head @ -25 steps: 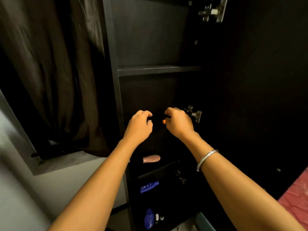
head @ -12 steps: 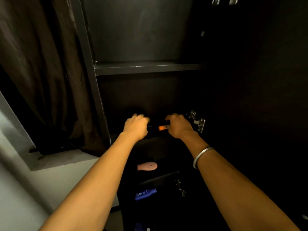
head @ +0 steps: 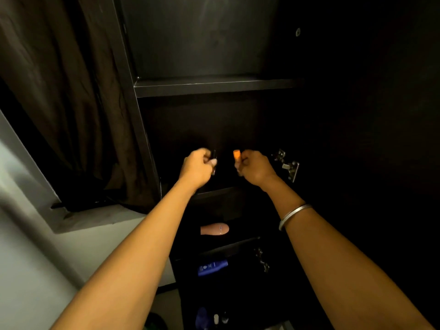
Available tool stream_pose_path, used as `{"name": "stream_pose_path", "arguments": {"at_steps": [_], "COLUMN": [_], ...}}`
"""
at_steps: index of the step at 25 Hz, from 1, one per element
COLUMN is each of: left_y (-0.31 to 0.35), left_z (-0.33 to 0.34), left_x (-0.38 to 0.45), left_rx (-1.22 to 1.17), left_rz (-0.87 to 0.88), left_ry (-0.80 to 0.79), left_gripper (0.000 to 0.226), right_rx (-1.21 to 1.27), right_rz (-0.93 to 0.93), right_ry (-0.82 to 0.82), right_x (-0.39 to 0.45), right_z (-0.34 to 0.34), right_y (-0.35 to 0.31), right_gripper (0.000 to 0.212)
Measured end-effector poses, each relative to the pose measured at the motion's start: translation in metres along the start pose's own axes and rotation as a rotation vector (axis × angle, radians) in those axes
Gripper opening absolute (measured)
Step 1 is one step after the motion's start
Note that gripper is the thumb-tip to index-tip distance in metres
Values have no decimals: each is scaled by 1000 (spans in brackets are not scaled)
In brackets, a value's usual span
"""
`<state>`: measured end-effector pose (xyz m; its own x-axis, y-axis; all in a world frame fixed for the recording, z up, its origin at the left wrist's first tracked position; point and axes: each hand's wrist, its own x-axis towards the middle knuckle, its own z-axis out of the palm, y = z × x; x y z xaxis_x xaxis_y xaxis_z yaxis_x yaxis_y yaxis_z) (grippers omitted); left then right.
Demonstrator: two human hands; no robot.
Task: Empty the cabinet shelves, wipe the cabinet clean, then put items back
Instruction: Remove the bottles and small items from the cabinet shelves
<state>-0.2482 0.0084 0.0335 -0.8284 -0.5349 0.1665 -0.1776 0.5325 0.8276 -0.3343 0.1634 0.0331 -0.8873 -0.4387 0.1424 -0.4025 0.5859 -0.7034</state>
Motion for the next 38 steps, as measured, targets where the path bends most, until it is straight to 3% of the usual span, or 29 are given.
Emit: {"name": "stream_pose_path", "arguments": {"at_steps": [1, 4, 8, 12, 17, 21, 26, 30, 38], "left_y": [5, 17, -8, -64, -130, -183, -246, -291, -309], "left_z": [-2, -13, -12, 15, 60, 123, 184, 215, 257], "left_x": [-8, -44, -88, -124, -157, -177, -182, -180, -169], "left_rx": [-149, -380, -358, -347, -39, 195, 372, 545, 891], "left_rz": [-17, -98, -153, -163, -186, -211, -134, -139, 58], "left_ry": [-20, -137, -321, -344, -353, -384, -471, -536, -629], "left_gripper": [5, 15, 1, 15, 15, 16, 20, 26, 21], "right_rx": [125, 361, 357, 241, 46, -222, -290, -266, -269], "right_rz": [49, 129, 156, 289, 390, 325, 233, 169, 162], "right_ry": [8, -37, -94, -218, -313, -396, -382, -371, -360], "right_x": [-9, -48, -102, -130, -150, -168, -192, -203, -202], "right_z": [0, -4, 6, 40, 97, 150, 213, 256, 289], "right_y": [-4, -21, -22, 14, 92, 171, 257, 293, 321], "right_gripper": [5, 9, 7, 10, 15, 17, 16, 13, 12]}}
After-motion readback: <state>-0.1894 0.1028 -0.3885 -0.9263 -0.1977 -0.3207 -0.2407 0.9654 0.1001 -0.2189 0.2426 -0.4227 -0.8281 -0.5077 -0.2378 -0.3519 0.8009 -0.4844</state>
